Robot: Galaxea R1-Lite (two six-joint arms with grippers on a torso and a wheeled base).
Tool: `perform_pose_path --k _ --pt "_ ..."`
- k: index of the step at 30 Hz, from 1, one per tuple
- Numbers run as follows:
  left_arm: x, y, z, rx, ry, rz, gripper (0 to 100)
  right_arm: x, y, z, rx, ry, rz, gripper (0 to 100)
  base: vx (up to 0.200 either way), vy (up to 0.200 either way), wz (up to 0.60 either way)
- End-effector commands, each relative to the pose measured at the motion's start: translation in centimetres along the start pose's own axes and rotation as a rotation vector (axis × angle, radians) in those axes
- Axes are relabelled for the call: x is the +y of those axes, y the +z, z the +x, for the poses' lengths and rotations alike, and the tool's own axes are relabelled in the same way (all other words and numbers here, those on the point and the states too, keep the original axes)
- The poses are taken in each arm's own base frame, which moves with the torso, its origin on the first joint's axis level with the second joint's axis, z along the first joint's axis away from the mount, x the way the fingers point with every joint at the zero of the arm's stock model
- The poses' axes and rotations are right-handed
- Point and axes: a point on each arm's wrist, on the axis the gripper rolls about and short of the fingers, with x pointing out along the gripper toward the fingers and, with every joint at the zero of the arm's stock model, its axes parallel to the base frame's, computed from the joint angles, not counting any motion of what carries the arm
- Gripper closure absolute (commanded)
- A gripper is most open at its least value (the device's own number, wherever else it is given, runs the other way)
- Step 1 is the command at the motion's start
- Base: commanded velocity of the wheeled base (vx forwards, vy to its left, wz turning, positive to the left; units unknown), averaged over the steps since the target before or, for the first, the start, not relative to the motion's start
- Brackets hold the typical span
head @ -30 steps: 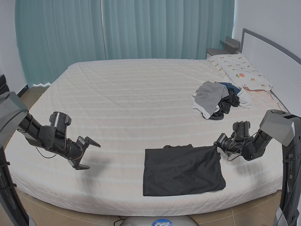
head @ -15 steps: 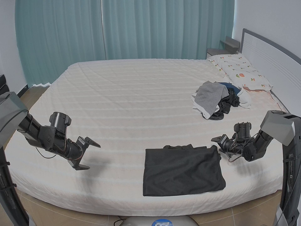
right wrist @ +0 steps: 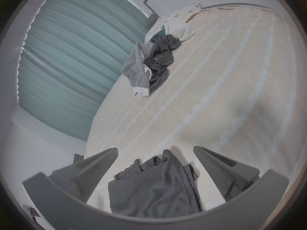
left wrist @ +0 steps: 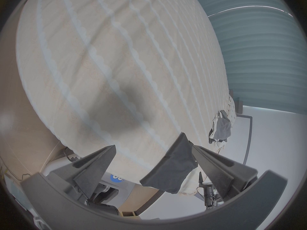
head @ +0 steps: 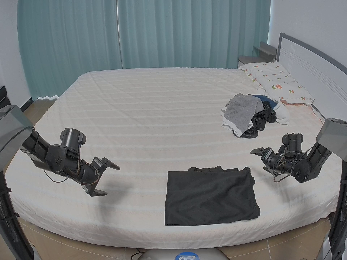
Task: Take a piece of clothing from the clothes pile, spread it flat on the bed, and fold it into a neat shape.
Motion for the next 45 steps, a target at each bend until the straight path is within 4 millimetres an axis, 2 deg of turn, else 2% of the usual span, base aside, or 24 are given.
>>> perform_pose_path --k 1,5,13,19,24,28,31,34,41,45 --pt "-0.4 -0.4 -0.2 0.004 -0.012 0.011 0 1.0 0.6 -1.4 -0.025 0.027 -0.011 0 0.0 0.0 0.0" --pt "-1.3 -0.5 -0.1 0.005 -0.033 -0.016 0 1.2 0.6 -1.5 -0.026 0.03 -0.012 0 0.0 0.0 0.0" --pt "-2.9 -2.4 1.0 0.04 -0.04 0.007 0 1.0 0.2 -1.6 -0.014 0.023 -0.012 0 0.0 -0.2 0.0" --pt "-3.3 -3.8 1.8 0.059 -0.025 0.038 0 1.1 -0.1 -1.6 -0.004 0.022 -0.015 0 0.0 -0.2 0.0" --pt "-3.2 -5.3 3.4 0.046 0.028 0.091 0 1.2 -0.3 -1.6 0.0 0.023 -0.019 0 0.0 -0.16 0.0" --pt "-3.1 -5.5 4.2 0.015 0.062 0.175 0 1.1 -0.6 -1.7 0.011 0.018 -0.025 0 0.0 0.0 0.0" --pt "-2.2 -6.1 6.4 0.036 0.107 0.362 0 1.3 -1.0 -1.6 0.022 0.023 -0.047 0 0.0 0.0 0.0" --pt "-1.9 -6.7 7.7 0.014 0.119 0.455 0 1.6 -1.3 -1.5 0.028 0.028 -0.051 0 0.0 0.0 0.0" --pt "-1.5 -7.6 10.5 -0.035 0.036 0.628 0 2.1 -1.9 -1.2 0.029 0.055 -0.066 0 0.0 0.0 0.0" --pt "-1.4 -8.1 11.3 -0.048 0.051 0.672 0 2.0 -2.1 -1.4 0.025 0.061 -0.068 0 0.0 0.0 0.0"
